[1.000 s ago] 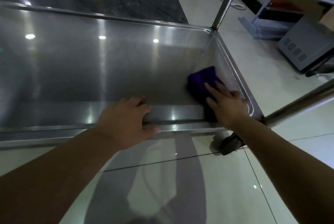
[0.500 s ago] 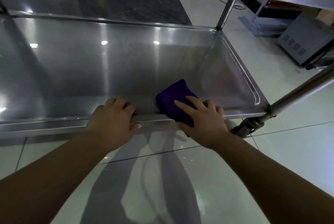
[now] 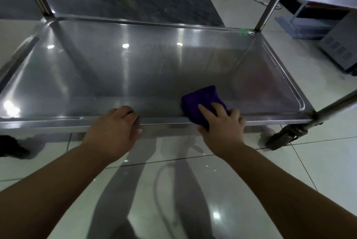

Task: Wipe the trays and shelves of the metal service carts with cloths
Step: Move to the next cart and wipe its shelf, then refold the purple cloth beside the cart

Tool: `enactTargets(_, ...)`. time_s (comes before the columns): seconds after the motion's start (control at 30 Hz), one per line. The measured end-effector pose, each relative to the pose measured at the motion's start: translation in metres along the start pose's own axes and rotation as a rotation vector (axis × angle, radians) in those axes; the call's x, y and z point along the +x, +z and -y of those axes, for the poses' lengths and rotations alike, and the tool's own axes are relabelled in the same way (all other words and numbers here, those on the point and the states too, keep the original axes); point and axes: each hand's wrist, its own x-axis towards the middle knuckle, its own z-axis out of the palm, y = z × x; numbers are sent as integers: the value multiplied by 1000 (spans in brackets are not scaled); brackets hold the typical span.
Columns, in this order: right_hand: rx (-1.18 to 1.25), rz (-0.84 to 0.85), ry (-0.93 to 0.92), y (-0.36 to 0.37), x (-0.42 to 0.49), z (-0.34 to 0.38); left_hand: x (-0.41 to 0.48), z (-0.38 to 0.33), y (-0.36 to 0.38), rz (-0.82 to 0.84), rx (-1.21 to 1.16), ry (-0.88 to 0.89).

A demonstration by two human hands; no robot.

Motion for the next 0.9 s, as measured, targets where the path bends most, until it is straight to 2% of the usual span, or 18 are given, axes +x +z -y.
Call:
enactTargets(0.13,7,-40,-238,-1,5,45,-9,17,-4,13,-4,-58)
enactTargets(0.27,21,44,-339,-12,11,50,-19,28,-17,72,-28,-159)
enactTargets(0.5,70,443,-359,-76,-16,37,-57,-8,-62,233,-145,-245)
enactTargets(0.6,44,631,-334,-117,-37,29,-79,-26,-99,247,-198,-263)
enactTargets(0.7,136,757,-288,-168,-63,19,-100,-47,-150,252,-317,-326)
enactTargets(0.9,508,662,-275,-314,-118,8,-135,-112,-278,246,-690,-381)
